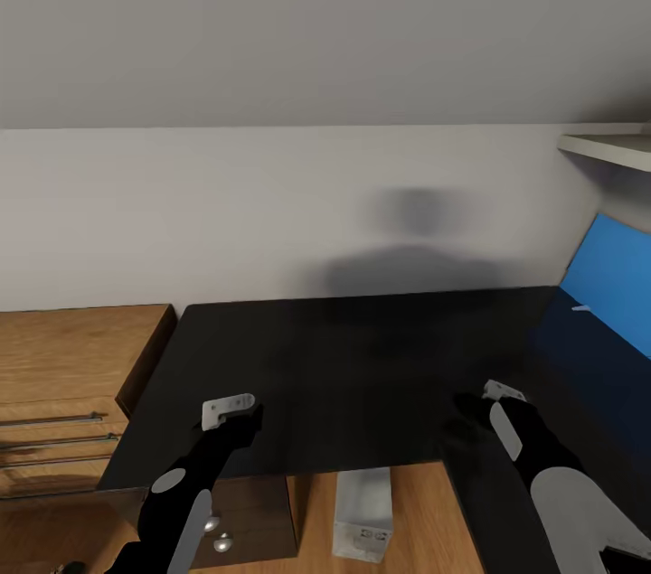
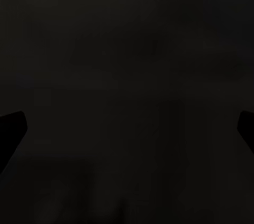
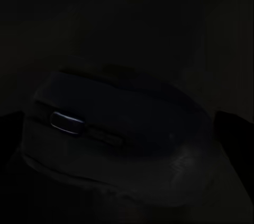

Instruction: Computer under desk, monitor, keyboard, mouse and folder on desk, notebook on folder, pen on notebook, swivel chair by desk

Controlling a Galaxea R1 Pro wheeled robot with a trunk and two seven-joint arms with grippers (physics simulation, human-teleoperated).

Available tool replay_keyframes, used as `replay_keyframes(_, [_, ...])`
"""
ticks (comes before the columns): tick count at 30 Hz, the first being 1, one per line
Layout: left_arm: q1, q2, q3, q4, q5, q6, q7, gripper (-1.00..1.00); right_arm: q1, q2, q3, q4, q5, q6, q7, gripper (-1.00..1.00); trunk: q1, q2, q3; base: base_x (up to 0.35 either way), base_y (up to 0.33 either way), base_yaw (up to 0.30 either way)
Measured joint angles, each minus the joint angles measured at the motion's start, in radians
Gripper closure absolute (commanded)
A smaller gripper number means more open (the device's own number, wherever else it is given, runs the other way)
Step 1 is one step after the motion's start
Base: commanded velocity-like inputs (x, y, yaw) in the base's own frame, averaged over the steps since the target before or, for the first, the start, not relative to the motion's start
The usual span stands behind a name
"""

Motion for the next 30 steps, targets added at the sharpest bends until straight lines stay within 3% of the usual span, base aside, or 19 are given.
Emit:
replay_keyframes(4, [0.0,0.0,0.0,0.0,0.0,0.0,0.0,-1.0,0.0,0.025,0.001,-0.004,0.026,0.0,-0.002,1.0,0.0,0.0,0.0,0.0,0.0,0.235])
replay_keyframes(8, [0.0,0.001,0.001,0.0,0.0,0.0,0.001,-1.0,0.0,0.069,0.0,-0.005,0.099,-0.001,-0.003,1.0,0.0,0.0,0.0,0.0,0.0,0.27])
replay_keyframes(9, [0.0,0.001,0.001,0.0,0.0,0.0,0.001,-1.0,0.001,0.092,0.0,-0.004,0.131,-0.001,-0.005,1.0,0.0,0.0,0.0,0.0,0.0,0.277])
replay_keyframes(16, [0.0,0.002,0.002,0.0,-0.002,-0.003,0.002,-1.0,0.003,0.156,0.004,0.002,0.22,-0.003,-0.011,1.0,0.0,0.0,-0.001,0.0,0.0,0.278])
replay_keyframes(22, [0.0,0.003,0.006,0.0,-0.003,-0.003,0.002,-1.0,0.005,0.173,0.005,0.003,0.233,-0.008,-0.008,1.0,0.0,0.0,-0.004,0.0,0.052,0.217])
replay_keyframes(30, [0.0,0.003,0.007,0.0,-0.003,-0.003,0.002,-1.0,0.005,0.169,0.004,-0.001,0.236,-0.009,0.0,1.0,0.0,0.0,-0.004,0.0,0.027,0.03])
